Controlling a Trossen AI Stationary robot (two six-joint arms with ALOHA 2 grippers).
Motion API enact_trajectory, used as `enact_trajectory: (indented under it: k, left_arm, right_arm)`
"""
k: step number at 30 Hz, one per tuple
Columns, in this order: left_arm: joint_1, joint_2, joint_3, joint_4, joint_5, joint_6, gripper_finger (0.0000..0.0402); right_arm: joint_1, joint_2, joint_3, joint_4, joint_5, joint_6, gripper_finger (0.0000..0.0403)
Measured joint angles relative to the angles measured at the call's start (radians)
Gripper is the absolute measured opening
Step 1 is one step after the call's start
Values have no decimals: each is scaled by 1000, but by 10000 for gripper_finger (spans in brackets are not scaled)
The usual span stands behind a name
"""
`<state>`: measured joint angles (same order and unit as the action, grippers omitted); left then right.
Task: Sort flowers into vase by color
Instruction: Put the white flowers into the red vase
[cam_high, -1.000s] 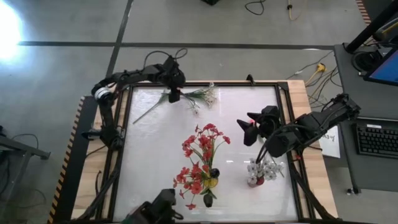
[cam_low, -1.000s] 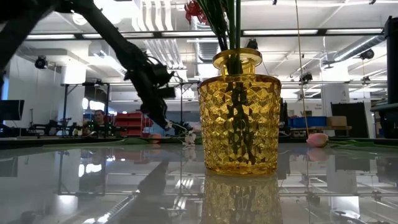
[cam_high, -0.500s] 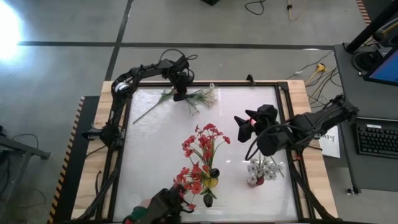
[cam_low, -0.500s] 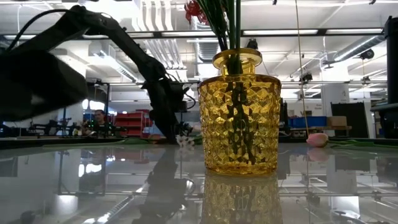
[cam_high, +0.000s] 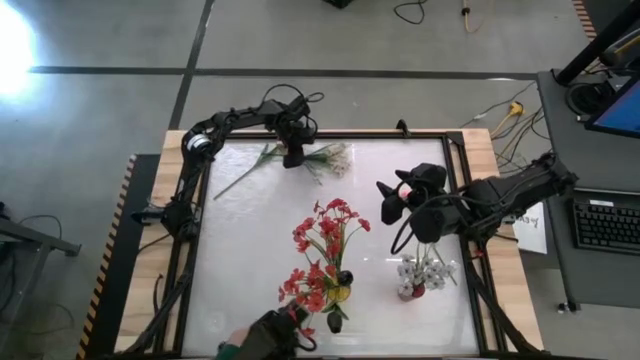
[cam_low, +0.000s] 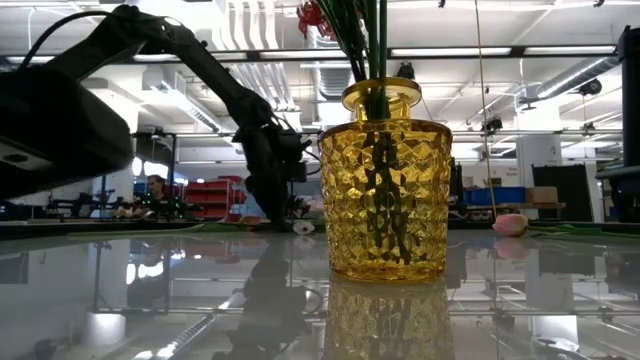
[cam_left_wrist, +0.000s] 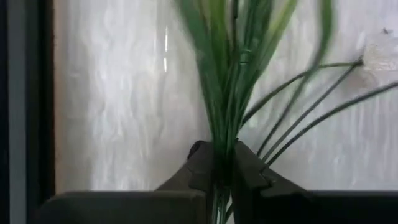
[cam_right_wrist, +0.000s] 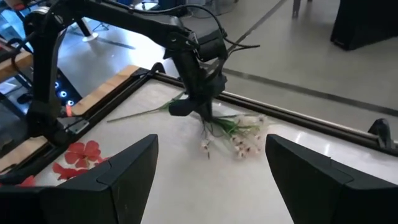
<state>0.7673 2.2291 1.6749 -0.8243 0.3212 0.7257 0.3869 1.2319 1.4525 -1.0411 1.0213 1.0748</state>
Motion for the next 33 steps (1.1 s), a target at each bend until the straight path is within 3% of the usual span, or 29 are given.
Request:
enact_trajectory:
  k: [8, 18, 21, 28, 33]
  left_arm:
    - [5, -112, -5, -109, 5, -66, 1]
    - [5, -477, -3, -49, -14, -203, 0]
    - [-3, -587, -3, -8, 12, -286, 0]
    - [-120, -783, -2, 121, 71, -534, 0]
    - [-288, -868, -2, 288, -1, -709, 0]
  right_arm:
    - [-6, -54, 0, 8, 0, -95, 288]
    - [-30, -105, 0, 57, -15, -305, 288]
    - [-53, -113, 0, 99, -107, -459, 288]
    - [-189, -100, 0, 282, -536, -849, 288]
    - [-239, -67, 0, 475, -594, -1050, 288]
